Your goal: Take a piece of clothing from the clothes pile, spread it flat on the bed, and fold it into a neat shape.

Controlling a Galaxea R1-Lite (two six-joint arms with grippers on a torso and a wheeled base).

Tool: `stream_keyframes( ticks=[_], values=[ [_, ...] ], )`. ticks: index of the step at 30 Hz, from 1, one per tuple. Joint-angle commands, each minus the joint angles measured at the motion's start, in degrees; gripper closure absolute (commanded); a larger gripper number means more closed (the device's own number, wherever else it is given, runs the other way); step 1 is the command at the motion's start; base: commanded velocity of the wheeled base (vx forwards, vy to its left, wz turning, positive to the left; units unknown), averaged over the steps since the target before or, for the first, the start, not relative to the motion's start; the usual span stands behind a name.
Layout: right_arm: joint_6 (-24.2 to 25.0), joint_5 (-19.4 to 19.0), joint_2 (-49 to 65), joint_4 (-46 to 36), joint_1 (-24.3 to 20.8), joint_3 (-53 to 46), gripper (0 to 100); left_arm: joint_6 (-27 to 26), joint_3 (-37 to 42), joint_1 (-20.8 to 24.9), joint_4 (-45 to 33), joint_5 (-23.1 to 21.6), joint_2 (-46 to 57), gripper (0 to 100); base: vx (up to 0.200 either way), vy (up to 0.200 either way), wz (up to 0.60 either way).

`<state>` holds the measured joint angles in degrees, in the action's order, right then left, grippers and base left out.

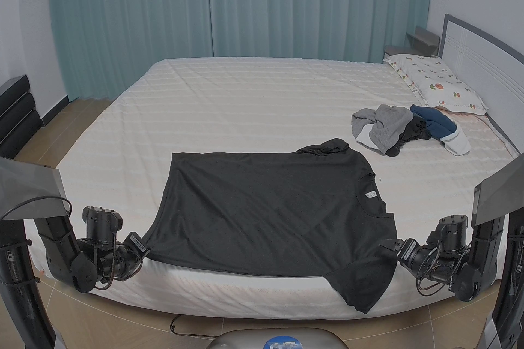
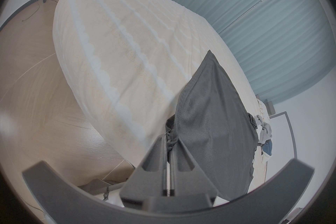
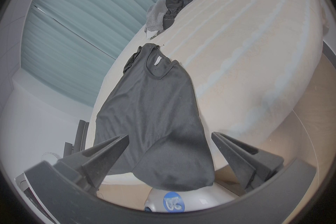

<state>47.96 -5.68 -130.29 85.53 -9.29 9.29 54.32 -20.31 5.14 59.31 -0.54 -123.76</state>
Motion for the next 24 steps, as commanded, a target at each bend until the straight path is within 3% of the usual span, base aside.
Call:
stream_keyframes(
  ticks=[1,5,6,20,24],
  values=[
    [-0.23,-0.03,-3.56,-0.45,0.24,2.93,0,0.17,-0.17,-0.22,0.02,0.01,0.27,100,0.0,0.0,0.0],
    [-0.58,-0.03,-4.79,-0.1,0.24,4.25,0,0.17,-0.43,-0.49,0.02,0.01,0.1,100,0.0,0.0,0.0],
    [-0.67,-0.03,-4.97,-0.28,0.24,4.6,100,0.17,-0.43,-0.57,0.02,0.01,0.1,100,0.0,0.0,0.0],
    [-2.17,-0.03,-4.36,-0.89,1.73,11.28,100,-0.09,0.36,-0.75,3.1,0.1,-0.34,100,0.0,0.0,0.0],
    [-4.89,-0.03,-4.62,-3.09,1.73,14.35,100,-0.09,0.62,-0.49,3.18,0.1,-0.43,100,0.0,0.0,0.0]
  ],
)
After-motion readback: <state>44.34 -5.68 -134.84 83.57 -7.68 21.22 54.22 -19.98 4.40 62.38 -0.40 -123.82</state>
